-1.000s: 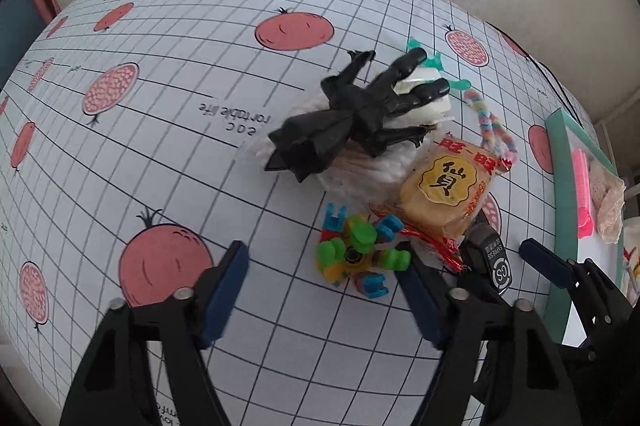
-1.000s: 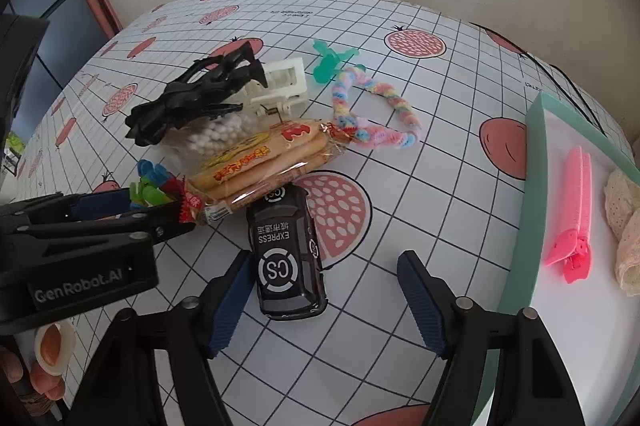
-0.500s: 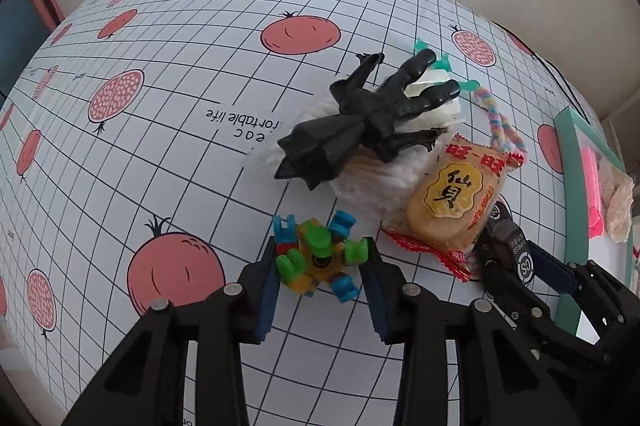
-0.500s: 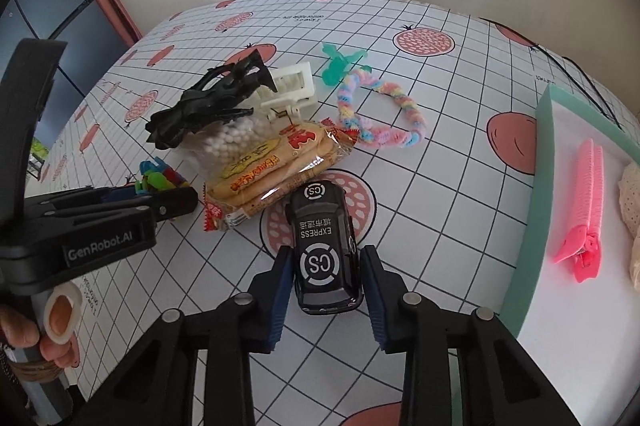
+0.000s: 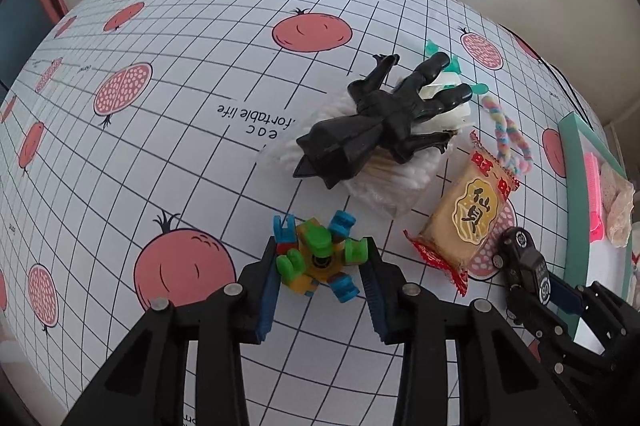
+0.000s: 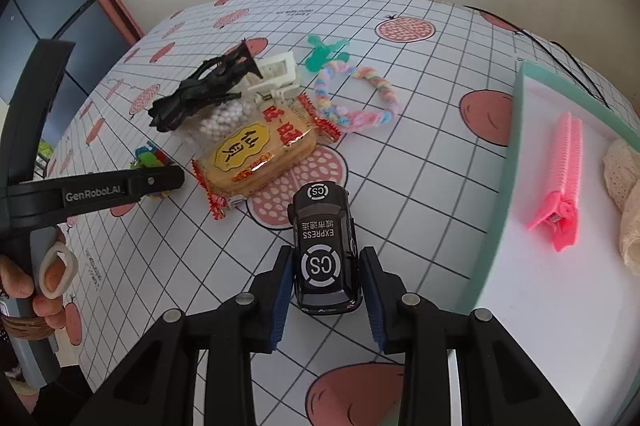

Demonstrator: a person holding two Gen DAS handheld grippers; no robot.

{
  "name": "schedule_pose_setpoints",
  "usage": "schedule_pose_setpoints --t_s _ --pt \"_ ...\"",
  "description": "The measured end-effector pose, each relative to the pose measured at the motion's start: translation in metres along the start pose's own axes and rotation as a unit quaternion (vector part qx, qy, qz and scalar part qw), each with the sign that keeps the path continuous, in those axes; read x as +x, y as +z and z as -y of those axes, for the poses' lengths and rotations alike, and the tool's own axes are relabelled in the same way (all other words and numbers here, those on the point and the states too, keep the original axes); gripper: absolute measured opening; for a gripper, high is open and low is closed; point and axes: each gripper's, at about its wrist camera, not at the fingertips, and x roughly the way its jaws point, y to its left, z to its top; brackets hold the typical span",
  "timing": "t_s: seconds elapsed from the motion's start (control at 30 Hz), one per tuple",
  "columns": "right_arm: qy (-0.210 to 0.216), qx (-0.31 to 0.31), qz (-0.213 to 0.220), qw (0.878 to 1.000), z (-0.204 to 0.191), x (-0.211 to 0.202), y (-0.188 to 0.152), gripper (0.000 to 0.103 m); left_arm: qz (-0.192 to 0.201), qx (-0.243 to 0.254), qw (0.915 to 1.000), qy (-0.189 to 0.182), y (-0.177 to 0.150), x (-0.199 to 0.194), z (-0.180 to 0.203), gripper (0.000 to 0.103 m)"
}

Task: Organize objects
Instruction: 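Carry the blocks and black car into the teal tray with both grippers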

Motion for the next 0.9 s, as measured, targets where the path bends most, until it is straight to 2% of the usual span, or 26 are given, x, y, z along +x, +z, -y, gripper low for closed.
schedule_pose_setpoints --t_s 0.13,0.4,0.6,0.9 --pt "0.004 0.003 0.02 1.0 0.004 -0.019 0.001 0.035 -0.006 -0.023 0.9996 -0.014 0.0 -0.004 -0.005 0.039" --pt "-0.009 0.01 0.06 0.998 0.02 -0.057 0.003 0.035 0.023 -0.037 0.9984 -0.037 0.0 -0.04 0.001 0.039" --pt "-0.03 0.03 0.075 0.996 0.045 -0.074 -0.004 0.035 0.065 -0.003 0.9956 -0.067 -0.008 -0.072 0.029 0.039" --pt "-0.064 0.076 0.082 0.992 0.095 -0.09 -0.02 0.035 0.076 0.066 0.9888 -0.111 -0.02 -0.083 0.101 0.039"
